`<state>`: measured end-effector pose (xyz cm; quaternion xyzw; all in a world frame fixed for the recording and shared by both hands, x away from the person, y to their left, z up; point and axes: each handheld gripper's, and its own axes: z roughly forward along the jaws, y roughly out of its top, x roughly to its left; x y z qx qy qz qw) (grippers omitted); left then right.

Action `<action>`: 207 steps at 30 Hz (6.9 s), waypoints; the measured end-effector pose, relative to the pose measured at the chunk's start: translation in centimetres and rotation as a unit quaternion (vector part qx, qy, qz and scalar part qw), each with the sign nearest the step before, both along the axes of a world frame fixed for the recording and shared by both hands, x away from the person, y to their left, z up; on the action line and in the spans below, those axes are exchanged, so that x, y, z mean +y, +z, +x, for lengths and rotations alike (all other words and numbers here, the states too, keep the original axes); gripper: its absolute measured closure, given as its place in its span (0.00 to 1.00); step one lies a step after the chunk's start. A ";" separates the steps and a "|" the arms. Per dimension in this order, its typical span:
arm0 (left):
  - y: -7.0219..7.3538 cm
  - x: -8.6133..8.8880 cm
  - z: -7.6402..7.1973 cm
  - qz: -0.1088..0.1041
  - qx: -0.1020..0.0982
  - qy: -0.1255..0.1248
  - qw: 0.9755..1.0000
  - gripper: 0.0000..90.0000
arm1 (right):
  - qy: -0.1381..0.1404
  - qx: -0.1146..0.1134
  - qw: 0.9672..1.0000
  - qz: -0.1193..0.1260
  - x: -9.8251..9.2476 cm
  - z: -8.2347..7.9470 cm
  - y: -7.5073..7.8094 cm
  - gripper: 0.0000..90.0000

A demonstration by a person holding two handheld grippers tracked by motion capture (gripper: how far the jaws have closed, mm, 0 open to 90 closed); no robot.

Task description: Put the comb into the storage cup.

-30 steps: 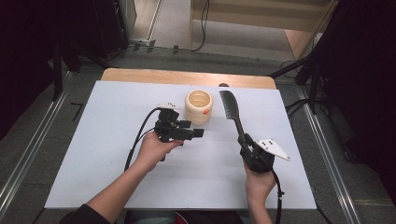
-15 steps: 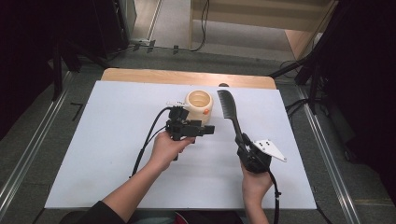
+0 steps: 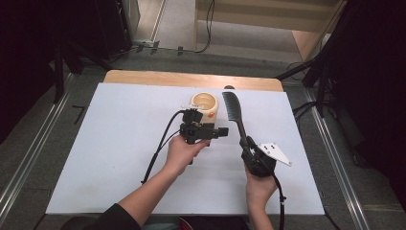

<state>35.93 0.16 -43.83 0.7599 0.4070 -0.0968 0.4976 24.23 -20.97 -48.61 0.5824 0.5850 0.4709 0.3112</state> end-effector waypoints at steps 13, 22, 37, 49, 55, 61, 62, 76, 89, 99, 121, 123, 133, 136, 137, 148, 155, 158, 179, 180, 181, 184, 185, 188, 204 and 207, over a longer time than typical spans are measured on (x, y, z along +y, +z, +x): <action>-0.3 -1.6 0.3 0.009 -0.002 0.011 1.000 0.30 | -0.004 -0.005 1.000 0.003 0.2 0.1 0.0 0.78; 0.0 -2.9 0.6 0.012 -0.004 0.012 1.000 0.30 | -0.005 -0.007 1.000 0.006 0.4 0.1 0.0 0.78; 0.0 -4.8 1.1 0.008 0.006 0.023 1.000 0.30 | -0.008 -0.014 1.000 0.011 0.6 0.1 0.0 0.78; -0.4 -6.1 1.1 0.002 0.017 0.023 1.000 0.34 | -0.006 -0.022 1.000 0.011 1.1 0.1 0.3 0.78; -0.6 -6.4 1.2 -0.004 0.031 0.023 0.999 0.40 | -0.002 -0.026 1.000 0.011 1.3 0.1 0.3 0.78; -0.7 -6.3 1.4 -0.012 0.042 0.027 0.999 0.48 | 0.000 -0.025 1.000 0.010 1.5 0.1 0.3 0.78; -0.7 -6.3 1.4 -0.013 0.045 0.028 0.999 0.49 | 0.001 -0.026 1.000 0.010 1.5 0.1 0.3 0.78; -1.5 -5.8 2.2 -0.019 0.073 0.028 0.997 0.68 | 0.006 -0.021 1.000 0.012 1.4 0.2 0.1 0.78; -1.8 -5.5 2.4 -0.027 0.090 0.031 0.995 0.71 | 0.014 -0.009 1.000 0.012 1.4 0.5 -0.2 0.77; -1.7 -5.3 2.4 -0.042 0.099 0.028 0.994 0.76 | 0.024 -0.005 1.000 0.007 1.3 0.6 -0.3 0.77; -1.5 -4.9 2.6 -0.046 0.095 0.028 0.994 0.81 | 0.052 0.003 0.999 0.010 1.0 0.7 0.1 0.62; -1.5 -4.9 2.7 -0.044 0.094 0.030 0.994 0.81 | 0.057 0.007 0.998 0.015 0.9 0.7 0.1 0.60; -1.0 -4.7 2.8 -0.020 0.068 0.031 0.997 0.81 | 0.071 0.009 0.997 0.009 0.4 0.5 0.4 0.54; -0.7 -4.7 3.0 -0.020 0.069 0.023 0.997 0.81 | 0.080 0.012 0.997 0.004 0.3 0.5 0.4 0.53; -0.6 -4.7 3.0 -0.017 0.068 0.024 0.997 0.81 | 0.083 0.013 0.996 0.006 0.3 0.5 0.4 0.53; -0.2 -4.4 3.1 0.007 0.053 0.013 0.998 0.81 | 0.107 0.016 0.994 -0.004 -0.4 0.4 0.1 0.44; 0.1 -3.9 3.5 0.007 0.052 0.002 0.999 0.81 | 0.120 0.015 0.993 0.006 -1.0 0.5 0.0 0.30; 0.3 -3.9 3.5 0.014 0.046 -0.008 0.999 0.81 | 0.126 0.017 0.992 0.014 -1.4 0.5 -0.1 0.28; 1.1 -2.6 3.9 0.002 0.031 -0.040 0.999 0.81 | 0.191 0.046 0.980 0.014 -2.8 0.2 -0.6 0.25; 1.1 -2.6 3.9 0.002 0.029 -0.039 0.999 0.81 | 0.191 0.046 0.980 0.014 -2.9 0.1 -0.6 0.25; 1.2 -2.5 3.9 0.001 0.028 -0.042 0.999 0.81 | 0.193 0.048 0.980 0.014 -2.9 0.1 -0.6 0.25; 1.3 -2.3 4.0 -0.005 0.025 -0.044 0.999 0.81 | 0.199 0.049 0.979 0.007 -3.1 0.0 -0.5 0.25; 1.4 -2.2 4.0 -0.006 0.025 -0.046 0.999 0.81 | 0.202 0.049 0.978 -0.002 -3.2 -0.1 -0.5 0.25; 1.5 -1.9 4.2 -0.006 0.023 -0.048 0.999 0.81 | 0.208 0.051 0.977 -0.003 -3.3 -0.2 -0.5 0.25; 2.4 -0.6 4.6 -0.014 0.001 -0.064 0.998 0.81 | 0.241 0.067 0.968 -0.019 -3.6 -1.1 -0.5 0.25; 2.5 -0.4 4.7 -0.014 -0.001 -0.063 0.998 0.81 | 0.246 0.070 0.967 -0.017 -3.7 -1.3 -0.5 0.25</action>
